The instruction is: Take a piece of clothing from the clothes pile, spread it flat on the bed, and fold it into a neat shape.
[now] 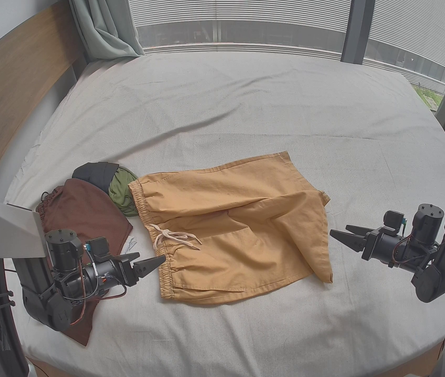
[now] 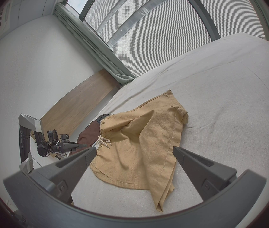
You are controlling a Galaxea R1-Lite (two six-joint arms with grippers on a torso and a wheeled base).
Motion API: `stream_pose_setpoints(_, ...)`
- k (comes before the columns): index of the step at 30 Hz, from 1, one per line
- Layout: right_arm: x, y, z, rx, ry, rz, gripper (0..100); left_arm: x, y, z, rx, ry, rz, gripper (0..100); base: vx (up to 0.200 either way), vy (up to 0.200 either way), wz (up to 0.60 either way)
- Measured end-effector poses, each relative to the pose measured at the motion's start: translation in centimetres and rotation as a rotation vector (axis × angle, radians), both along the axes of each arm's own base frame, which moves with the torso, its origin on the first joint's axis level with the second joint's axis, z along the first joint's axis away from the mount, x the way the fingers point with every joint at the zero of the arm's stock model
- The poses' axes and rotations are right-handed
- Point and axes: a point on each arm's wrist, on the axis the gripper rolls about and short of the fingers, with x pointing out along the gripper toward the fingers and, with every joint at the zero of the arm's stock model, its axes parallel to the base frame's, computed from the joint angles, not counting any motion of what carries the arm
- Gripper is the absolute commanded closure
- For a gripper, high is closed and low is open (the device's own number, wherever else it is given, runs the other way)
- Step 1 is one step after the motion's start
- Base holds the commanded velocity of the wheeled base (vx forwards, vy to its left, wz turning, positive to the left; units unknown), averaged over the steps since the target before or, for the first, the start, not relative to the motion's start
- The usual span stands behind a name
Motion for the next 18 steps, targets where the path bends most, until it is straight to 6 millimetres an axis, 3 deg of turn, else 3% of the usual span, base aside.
stream_pose_setpoints(18,0.2,-0.2,0.2,0.002,-0.007,-0.011,0,0.3,-0.8,-2.5,0.007,0.076,-0.023,0,0.0,0.0,0.0)
